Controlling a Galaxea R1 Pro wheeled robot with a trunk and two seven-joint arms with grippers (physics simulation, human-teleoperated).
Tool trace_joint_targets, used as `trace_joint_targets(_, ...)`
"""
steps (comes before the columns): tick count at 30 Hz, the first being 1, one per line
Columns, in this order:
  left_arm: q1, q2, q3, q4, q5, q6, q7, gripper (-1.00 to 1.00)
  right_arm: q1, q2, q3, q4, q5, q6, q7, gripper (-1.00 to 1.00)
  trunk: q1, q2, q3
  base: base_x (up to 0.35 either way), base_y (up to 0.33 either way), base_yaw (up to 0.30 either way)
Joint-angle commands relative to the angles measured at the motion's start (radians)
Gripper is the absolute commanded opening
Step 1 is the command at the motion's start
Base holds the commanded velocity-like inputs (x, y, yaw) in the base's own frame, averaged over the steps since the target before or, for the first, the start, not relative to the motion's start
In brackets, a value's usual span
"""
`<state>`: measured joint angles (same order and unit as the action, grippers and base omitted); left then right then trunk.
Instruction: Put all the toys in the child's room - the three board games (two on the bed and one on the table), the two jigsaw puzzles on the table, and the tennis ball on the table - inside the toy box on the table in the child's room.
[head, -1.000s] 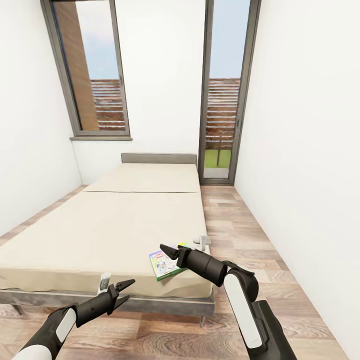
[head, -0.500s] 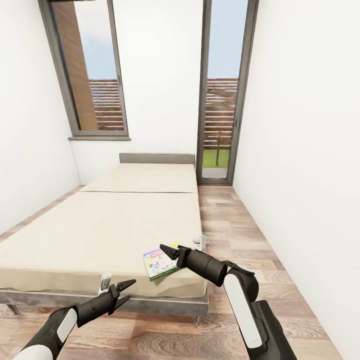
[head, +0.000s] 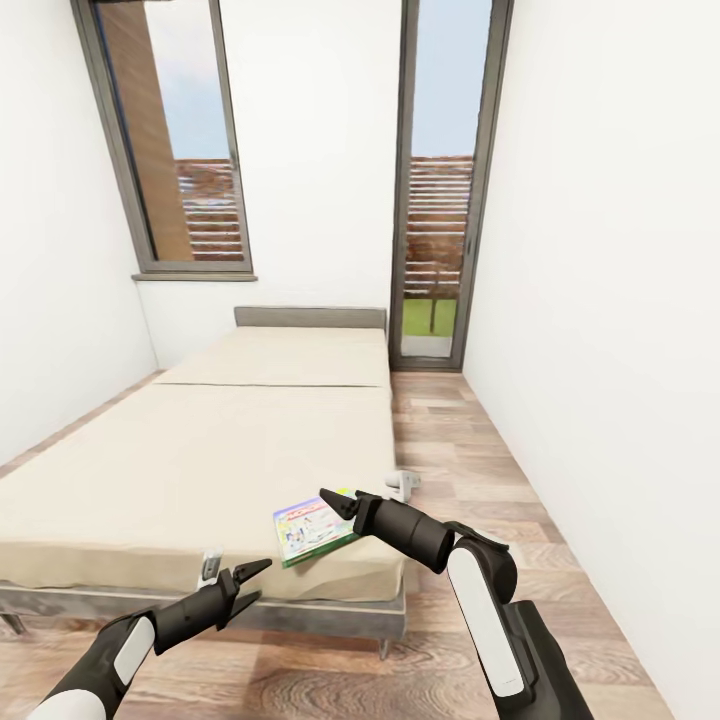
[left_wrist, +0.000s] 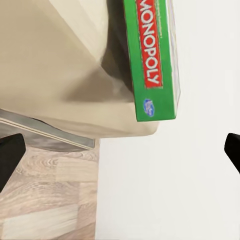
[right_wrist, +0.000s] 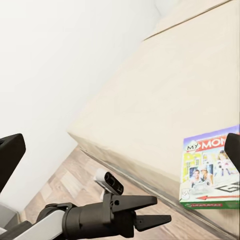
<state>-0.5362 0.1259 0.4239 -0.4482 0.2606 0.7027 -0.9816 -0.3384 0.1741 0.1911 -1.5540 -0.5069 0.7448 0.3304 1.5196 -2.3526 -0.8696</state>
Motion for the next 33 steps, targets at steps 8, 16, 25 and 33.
trace_joint_targets(8,0.001,-0.007,0.001,0.000,0.002,-0.001,-0.003,1.00,-0.001,0.000,-0.002,0.005,0.002,-0.002,0.002,1.00,0.000,0.000,-0.001,0.015,-0.031,0.000)
trace_joint_targets(16,0.001,-0.021,0.001,0.001,0.000,-0.002,-0.002,1.00,-0.001,0.000,-0.004,0.005,0.001,-0.003,0.002,1.00,0.000,0.000,-0.001,0.000,0.000,0.000)
trace_joint_targets(25,0.001,-0.024,0.001,0.002,0.000,-0.002,-0.002,1.00,-0.001,0.000,-0.004,0.005,0.001,-0.004,0.002,1.00,0.000,0.000,-0.001,0.000,0.000,0.000)
trace_joint_targets(33,0.001,-0.025,0.001,0.002,0.000,-0.002,-0.002,1.00,-0.001,0.000,-0.004,0.005,0.000,-0.004,0.002,1.00,0.000,0.000,-0.001,0.009,0.000,0.000)
